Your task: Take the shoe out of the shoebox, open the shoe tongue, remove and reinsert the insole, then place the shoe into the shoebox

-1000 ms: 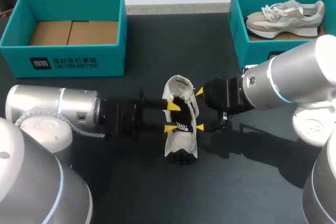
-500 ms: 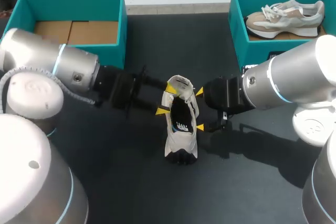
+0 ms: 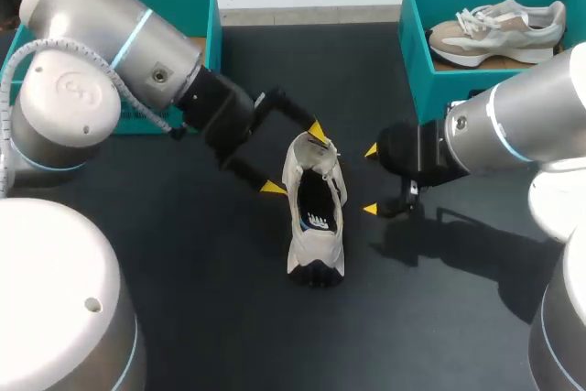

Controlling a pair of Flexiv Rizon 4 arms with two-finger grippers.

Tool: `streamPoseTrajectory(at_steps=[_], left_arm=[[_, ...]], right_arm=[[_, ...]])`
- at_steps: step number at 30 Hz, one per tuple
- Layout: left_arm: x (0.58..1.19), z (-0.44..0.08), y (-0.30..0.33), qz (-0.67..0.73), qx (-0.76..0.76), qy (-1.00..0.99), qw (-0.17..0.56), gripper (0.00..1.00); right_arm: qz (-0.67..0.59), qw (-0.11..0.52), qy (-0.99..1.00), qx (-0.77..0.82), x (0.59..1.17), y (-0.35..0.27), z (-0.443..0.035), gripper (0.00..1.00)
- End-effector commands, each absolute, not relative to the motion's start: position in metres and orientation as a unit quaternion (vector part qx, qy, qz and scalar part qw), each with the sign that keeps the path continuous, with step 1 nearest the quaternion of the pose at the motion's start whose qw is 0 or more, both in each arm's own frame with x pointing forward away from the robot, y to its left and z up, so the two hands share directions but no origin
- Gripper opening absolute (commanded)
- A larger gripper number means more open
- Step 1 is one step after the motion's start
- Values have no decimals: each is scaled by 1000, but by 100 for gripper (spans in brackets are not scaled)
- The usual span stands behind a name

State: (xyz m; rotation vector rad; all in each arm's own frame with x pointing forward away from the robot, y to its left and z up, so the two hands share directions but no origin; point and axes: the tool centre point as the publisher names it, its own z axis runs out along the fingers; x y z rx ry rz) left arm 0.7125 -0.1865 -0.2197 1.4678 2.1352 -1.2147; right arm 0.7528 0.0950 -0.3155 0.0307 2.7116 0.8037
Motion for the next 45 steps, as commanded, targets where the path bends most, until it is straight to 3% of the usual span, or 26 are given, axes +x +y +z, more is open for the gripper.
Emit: streamPoseTrajectory(at_steps=[1,11,21,22,23,25,35,45], left_arm=[[714,-219,-187,-413,514,741,129,100],[714,-219,-187,-413,514,741,129,100],[727,-222,-191,-369,564,732,96,100],[731,-221,-194,-358,576,730,85,89],[734,-221,-194,-350,587,726,83,45],[739,-218,-196,-333,610,716,68,0],[743,-214,-204,-227,711,665,-6,0],[729,-247,-204,-193,715,671,-23,0]], right_arm=[[273,133,953,-9,740,49,-259,100],[244,109,963,-23,735,14,-216,100],[244,109,963,-23,735,14,-216,100],[244,109,963,-23,735,14,-216,100],[244,109,963,-23,735,14,-216,100],[244,109,963,-23,735,14,-216,100],[244,109,963,-23,735,14,-216,100],[244,109,963,-23,735,14,-216,100]])
